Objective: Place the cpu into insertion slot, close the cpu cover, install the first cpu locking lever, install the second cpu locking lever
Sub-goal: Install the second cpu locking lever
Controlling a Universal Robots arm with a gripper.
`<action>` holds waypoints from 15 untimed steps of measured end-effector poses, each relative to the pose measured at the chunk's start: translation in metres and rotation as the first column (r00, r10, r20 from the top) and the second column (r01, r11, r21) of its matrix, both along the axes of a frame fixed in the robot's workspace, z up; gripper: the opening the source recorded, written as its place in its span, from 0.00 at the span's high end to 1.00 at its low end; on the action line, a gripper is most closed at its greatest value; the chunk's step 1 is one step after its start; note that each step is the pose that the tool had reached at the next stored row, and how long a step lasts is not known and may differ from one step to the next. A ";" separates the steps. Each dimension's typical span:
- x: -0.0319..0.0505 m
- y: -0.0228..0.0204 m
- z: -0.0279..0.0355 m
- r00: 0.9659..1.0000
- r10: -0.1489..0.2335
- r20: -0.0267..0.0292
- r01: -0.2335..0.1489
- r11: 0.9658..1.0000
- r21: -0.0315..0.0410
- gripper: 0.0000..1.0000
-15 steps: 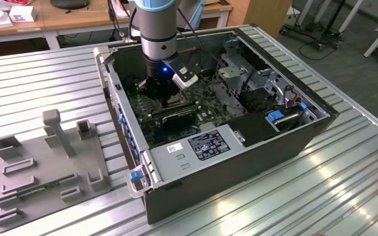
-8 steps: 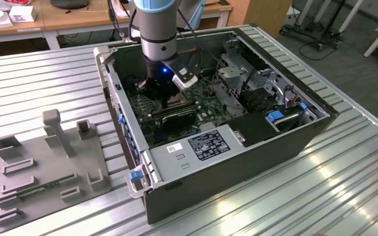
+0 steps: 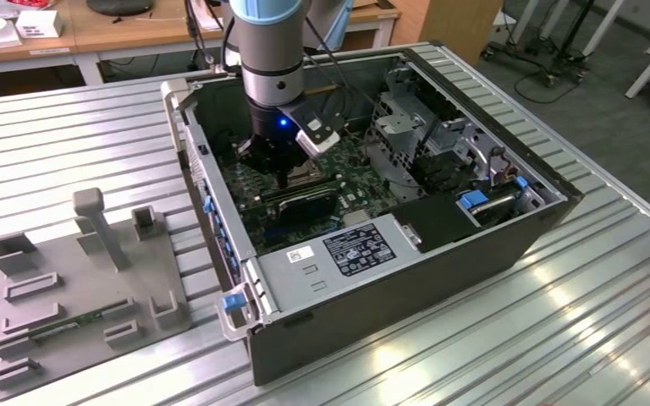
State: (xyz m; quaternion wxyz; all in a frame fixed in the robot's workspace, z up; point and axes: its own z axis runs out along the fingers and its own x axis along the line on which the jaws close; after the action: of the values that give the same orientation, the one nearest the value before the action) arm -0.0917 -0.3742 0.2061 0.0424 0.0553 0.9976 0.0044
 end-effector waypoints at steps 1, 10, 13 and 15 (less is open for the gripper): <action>-0.0003 0.0000 -0.0001 1.000 0.000 0.000 0.000 1.000 0.001 0.90; -0.0021 0.0000 -0.0002 1.000 0.000 0.000 0.000 1.000 0.003 0.90; -0.0025 0.0000 -0.0004 1.000 0.000 0.000 0.000 1.000 0.003 0.90; -0.0027 0.0000 -0.0011 1.000 0.000 0.000 0.000 1.000 0.003 0.90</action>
State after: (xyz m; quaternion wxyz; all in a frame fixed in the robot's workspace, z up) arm -0.0944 -0.3742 0.2051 0.0423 0.0553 0.9976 0.0061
